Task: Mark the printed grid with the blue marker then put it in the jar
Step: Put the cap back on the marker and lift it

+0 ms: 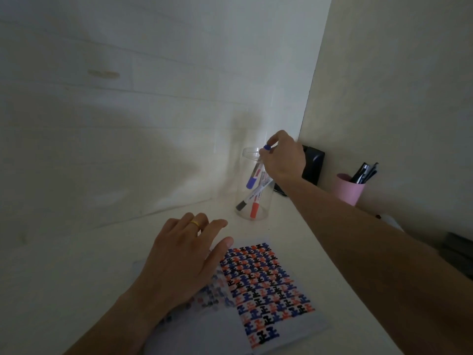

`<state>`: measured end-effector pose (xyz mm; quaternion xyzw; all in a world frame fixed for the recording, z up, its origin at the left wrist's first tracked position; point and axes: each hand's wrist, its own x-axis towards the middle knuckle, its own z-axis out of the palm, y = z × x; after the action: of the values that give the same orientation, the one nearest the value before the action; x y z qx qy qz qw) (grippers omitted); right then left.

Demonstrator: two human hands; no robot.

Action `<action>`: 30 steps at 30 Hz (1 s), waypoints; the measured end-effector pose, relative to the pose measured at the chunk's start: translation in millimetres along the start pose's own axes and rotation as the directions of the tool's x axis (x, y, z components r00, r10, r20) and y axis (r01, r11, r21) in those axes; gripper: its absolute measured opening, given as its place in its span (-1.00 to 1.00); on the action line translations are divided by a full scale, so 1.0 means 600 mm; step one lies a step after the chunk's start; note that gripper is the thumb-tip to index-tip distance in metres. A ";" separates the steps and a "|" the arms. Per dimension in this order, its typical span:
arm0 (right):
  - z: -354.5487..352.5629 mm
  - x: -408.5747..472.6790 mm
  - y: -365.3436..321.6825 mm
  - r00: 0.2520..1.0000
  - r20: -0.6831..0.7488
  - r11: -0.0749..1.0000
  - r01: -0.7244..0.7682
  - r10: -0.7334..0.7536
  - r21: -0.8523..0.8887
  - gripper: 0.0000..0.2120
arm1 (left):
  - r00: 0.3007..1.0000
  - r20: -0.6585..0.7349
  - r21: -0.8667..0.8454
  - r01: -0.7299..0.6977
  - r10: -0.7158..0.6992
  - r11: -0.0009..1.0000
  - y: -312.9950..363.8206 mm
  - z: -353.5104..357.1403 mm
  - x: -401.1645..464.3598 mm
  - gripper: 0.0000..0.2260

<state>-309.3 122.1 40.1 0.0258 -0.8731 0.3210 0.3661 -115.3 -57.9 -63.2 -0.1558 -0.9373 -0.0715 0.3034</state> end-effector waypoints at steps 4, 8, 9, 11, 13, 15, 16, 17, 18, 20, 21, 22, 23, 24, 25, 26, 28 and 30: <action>0.003 -0.006 -0.009 0.998 0.034 0.999 -0.050 0.049 0.006 -0.81 | 1.000 0.010 -0.004 -0.002 0.002 1.000 0.002 0.002 0.001 -0.58; -0.008 -0.005 -0.022 0.982 0.107 0.984 -0.164 0.156 0.071 -0.77 | 1.000 0.018 -0.010 -0.005 0.006 1.000 0.003 0.000 0.001 -0.59; -0.010 -0.004 -0.023 0.976 0.126 0.979 -0.189 0.178 0.079 -0.84 | 1.000 0.019 -0.011 -0.008 0.008 1.000 0.003 0.000 0.000 -0.60; -0.015 -0.005 -0.029 0.960 0.165 0.968 -0.242 0.228 0.069 -0.91 | 1.000 0.021 -0.009 -0.011 0.011 1.000 0.002 0.001 0.000 -0.60; -0.021 -0.006 -0.035 0.948 0.201 0.962 -0.265 0.247 0.068 -0.79 | 1.000 0.026 -0.007 -0.012 0.013 1.000 0.002 0.001 0.000 -0.60; -0.026 -0.003 -0.040 0.942 0.211 0.958 -0.280 0.261 0.065 -0.76 | 0.999 0.035 -0.004 -0.013 0.013 1.000 0.002 0.002 0.000 -0.59; -0.028 -0.004 -0.043 0.941 0.212 0.957 -0.283 0.265 0.059 -0.77 | 0.999 0.038 -0.003 -0.015 0.015 1.000 0.002 0.002 -0.001 -0.59; -0.028 -0.004 -0.045 0.941 0.213 0.959 -0.279 0.262 0.052 -0.78 | 0.999 0.041 -0.002 -0.017 0.017 1.000 0.002 0.002 -0.001 -0.60; -0.029 -0.004 -0.048 0.941 0.215 0.959 -0.279 0.263 0.049 -0.78 | 0.999 0.041 -0.002 -0.019 0.020 1.000 0.001 0.003 -0.002 -0.60; -0.033 -0.004 -0.048 0.940 0.219 0.959 -0.279 0.261 0.057 -0.78 | 0.999 0.041 -0.003 -0.021 0.021 1.000 0.000 0.003 -0.002 -0.61; -0.035 -0.006 -0.048 0.945 0.212 0.962 -0.266 0.249 0.057 -0.78 | 0.999 0.042 -0.001 -0.021 0.021 1.000 0.000 0.003 -0.002 -0.61; -0.039 -0.007 -0.048 0.951 0.200 0.966 -0.251 0.234 0.061 -0.82 | 0.999 0.045 0.001 -0.020 0.020 1.000 -0.001 0.004 -0.002 -0.61; -0.042 -0.010 -0.046 0.960 0.183 0.973 -0.224 0.210 0.061 -0.90 | 0.999 0.048 0.002 -0.020 0.020 1.000 -0.001 0.004 -0.002 -0.61; -0.048 -0.017 -0.044 0.973 0.151 0.981 -0.187 0.177 0.057 -0.89 | 0.999 0.050 0.000 -0.020 0.020 1.000 -0.001 0.005 -0.002 -0.61; -0.054 -0.027 -0.039 0.984 0.117 0.989 -0.141 0.135 0.042 -0.82 | 0.998 0.054 -0.003 -0.020 0.020 1.000 -0.001 0.005 -0.002 -0.60; -0.063 -0.043 -0.032 0.992 0.090 0.996 -0.086 0.083 0.023 -0.80 | 0.998 0.058 -0.008 -0.019 0.020 1.000 -0.001 0.004 -0.002 -0.60; -0.082 -0.092 -0.013 0.996 0.087 0.999 0.031 -0.032 0.008 -0.81 | 0.997 0.066 -0.019 -0.024 0.026 1.000 0.000 0.004 -0.003 -0.61; -0.094 -0.153 0.016 0.986 0.137 0.995 0.095 -0.094 0.003 -0.82 | 0.996 0.074 -0.035 -0.042 0.044 0.999 0.001 0.003 -0.004 -0.61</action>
<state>-209.8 145.1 4.2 0.0885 -0.8946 0.2990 0.3202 -114.4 -57.4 -66.1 -0.1836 -0.9432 -0.0746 0.2668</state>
